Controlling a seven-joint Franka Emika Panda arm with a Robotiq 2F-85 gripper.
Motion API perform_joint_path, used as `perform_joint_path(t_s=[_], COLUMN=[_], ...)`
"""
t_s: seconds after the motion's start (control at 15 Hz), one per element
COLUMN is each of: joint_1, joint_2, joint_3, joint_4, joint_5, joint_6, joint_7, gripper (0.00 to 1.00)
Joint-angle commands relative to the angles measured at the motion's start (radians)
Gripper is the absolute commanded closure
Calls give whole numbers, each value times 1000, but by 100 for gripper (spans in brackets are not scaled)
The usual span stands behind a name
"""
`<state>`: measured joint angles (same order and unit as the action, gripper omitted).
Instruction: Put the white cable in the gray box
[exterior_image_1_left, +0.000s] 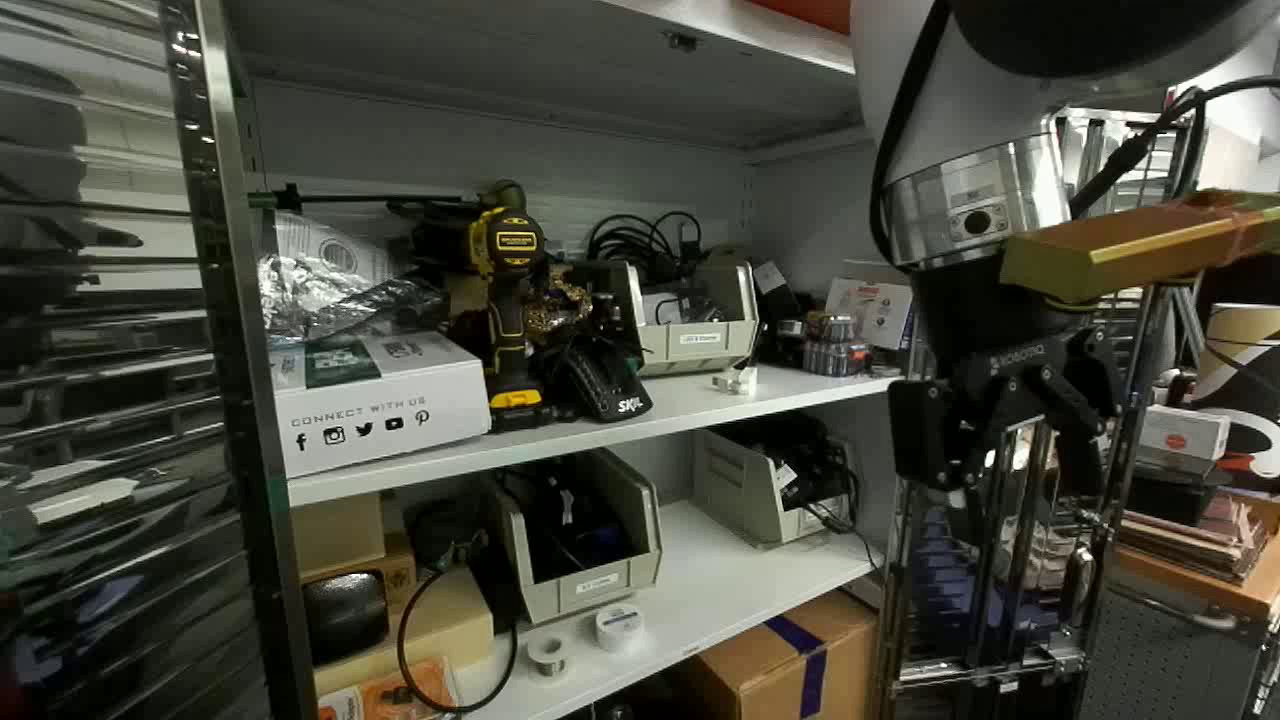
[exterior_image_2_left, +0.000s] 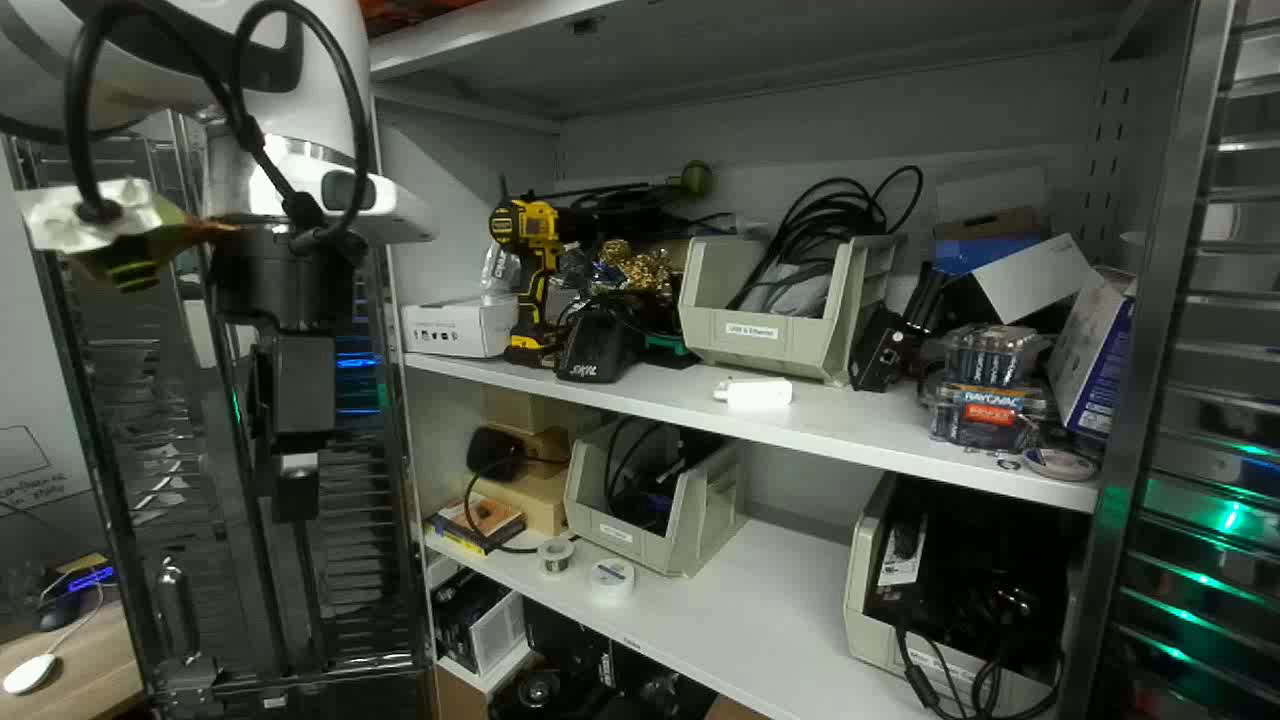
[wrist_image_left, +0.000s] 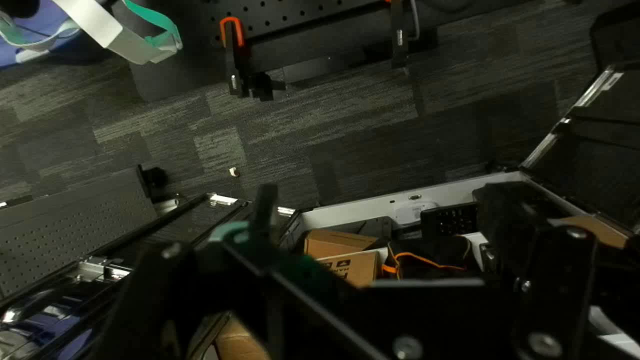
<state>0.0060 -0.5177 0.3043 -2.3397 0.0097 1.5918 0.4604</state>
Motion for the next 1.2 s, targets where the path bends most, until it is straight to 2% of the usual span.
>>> perform_joint_path(t_s=[0.0, 0.33, 0.47, 0.87, 1.13], joint_1=[27, 26, 19, -18, -50], joint_2=[5, 2, 10, 123, 254], joint_3=[-22, -22, -18, -45, -93], joint_4=[4, 10, 14, 70, 168], joint_5=[-10, -10, -37, -175, -208], joint_6=[0, 0, 33, 241, 312], joint_7=[10, 10, 14, 40, 84], gripper=[0, 0, 0, 0, 0])
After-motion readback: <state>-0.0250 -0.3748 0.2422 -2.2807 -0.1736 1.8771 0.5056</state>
